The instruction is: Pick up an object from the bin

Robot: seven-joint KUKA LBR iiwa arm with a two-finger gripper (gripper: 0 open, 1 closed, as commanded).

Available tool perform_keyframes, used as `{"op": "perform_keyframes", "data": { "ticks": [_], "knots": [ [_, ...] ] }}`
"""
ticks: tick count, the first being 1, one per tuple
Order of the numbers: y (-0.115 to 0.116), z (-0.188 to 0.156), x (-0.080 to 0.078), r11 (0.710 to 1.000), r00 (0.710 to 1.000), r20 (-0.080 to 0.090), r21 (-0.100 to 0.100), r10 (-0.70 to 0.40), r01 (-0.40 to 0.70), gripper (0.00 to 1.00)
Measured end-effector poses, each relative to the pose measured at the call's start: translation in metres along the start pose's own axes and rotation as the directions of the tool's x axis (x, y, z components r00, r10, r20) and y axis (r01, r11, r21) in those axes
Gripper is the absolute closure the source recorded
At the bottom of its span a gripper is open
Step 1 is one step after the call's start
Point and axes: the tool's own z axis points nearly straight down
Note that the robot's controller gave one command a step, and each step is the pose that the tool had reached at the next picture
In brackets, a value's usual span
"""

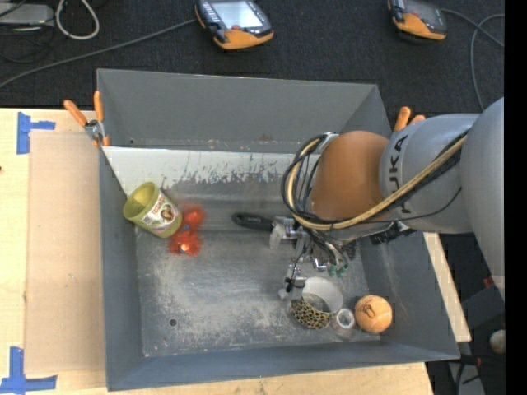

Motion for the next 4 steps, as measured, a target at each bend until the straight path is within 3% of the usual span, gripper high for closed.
{"op": "perform_keyframes", "data": {
  "ticks": [1, 2, 3, 4],
  "knots": [
    [-0.023, 0.001, 0.006, 1.0, 1.0, 0.002, -0.005, -0.018, 0.018, 0.0],
    [-0.032, -0.006, 0.036, 0.998, 0.998, -0.006, -0.004, -0.059, 0.059, 0.0],
    [-0.09, 0.0, 0.096, 0.996, 0.996, 0.0, -0.003, -0.09, 0.09, 0.0],
    [-0.125, -0.005, 0.096, 0.995, 0.995, 0.005, -0.007, -0.097, 0.097, 0.0]
  ]
}}
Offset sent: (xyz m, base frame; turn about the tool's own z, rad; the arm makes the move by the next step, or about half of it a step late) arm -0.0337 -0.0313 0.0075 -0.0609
